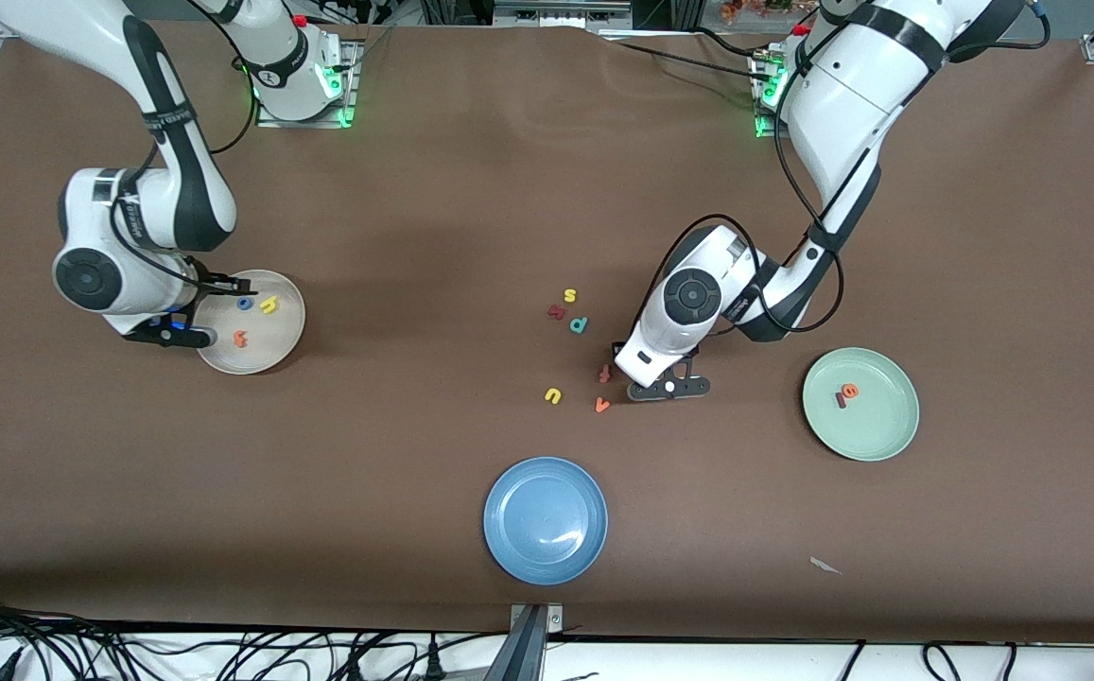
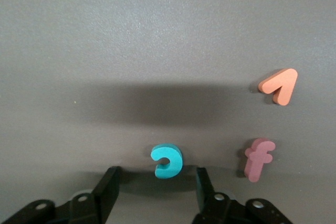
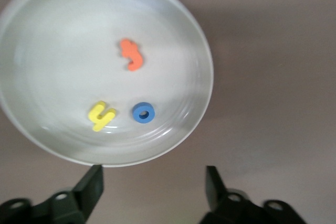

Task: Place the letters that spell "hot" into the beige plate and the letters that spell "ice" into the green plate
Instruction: 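Return the right gripper to rest while the left gripper grasps the teal c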

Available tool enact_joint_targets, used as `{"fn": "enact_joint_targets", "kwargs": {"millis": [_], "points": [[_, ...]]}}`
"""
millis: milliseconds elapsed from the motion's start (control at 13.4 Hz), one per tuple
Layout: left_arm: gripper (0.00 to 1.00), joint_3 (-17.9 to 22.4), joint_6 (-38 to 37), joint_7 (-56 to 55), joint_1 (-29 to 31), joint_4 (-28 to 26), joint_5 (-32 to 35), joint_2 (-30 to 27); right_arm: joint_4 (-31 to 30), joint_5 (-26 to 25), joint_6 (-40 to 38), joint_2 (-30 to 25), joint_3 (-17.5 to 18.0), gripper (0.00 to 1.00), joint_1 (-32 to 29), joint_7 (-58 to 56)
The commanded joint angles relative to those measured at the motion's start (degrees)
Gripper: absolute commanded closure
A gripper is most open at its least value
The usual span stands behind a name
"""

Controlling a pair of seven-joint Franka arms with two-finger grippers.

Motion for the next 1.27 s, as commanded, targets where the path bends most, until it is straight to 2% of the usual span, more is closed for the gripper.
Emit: {"fn": "enact_joint_targets", "kwargs": {"millis": [0,224,449,748,1197], "points": [[0.39,0.8,-3.2,-0.5,-1.6,4.1,-0.8,1.8,9.3,0.6,-10.5,-2.6,-0.3,0.02,0.3,-0.9],[0.41,0.8,-3.2,-0.6,-1.6,4.2,-0.8,1.9,23.7,1.8,-20.1,-2.5,-0.1,0.01,0.4,-0.5],[0.46,0.9,-3.2,-1.1,-1.6,4.2,-0.7,2.2,31.4,2.8,-21.7,-2.6,-0.3,0.01,0.4,-1.1],[0.6,0.9,-3.2,-1.1,-1.6,4.2,-0.7,2.2,34.5,4.0,-23.0,-3.2,-0.2,0.01,0.4,-0.8],[0.73,0.9,-3.2,-1.1,-1.6,4.2,-0.6,2.1,34.7,4.2,-22.5,-3.0,0.0,0.01,0.8,0.1]]}}
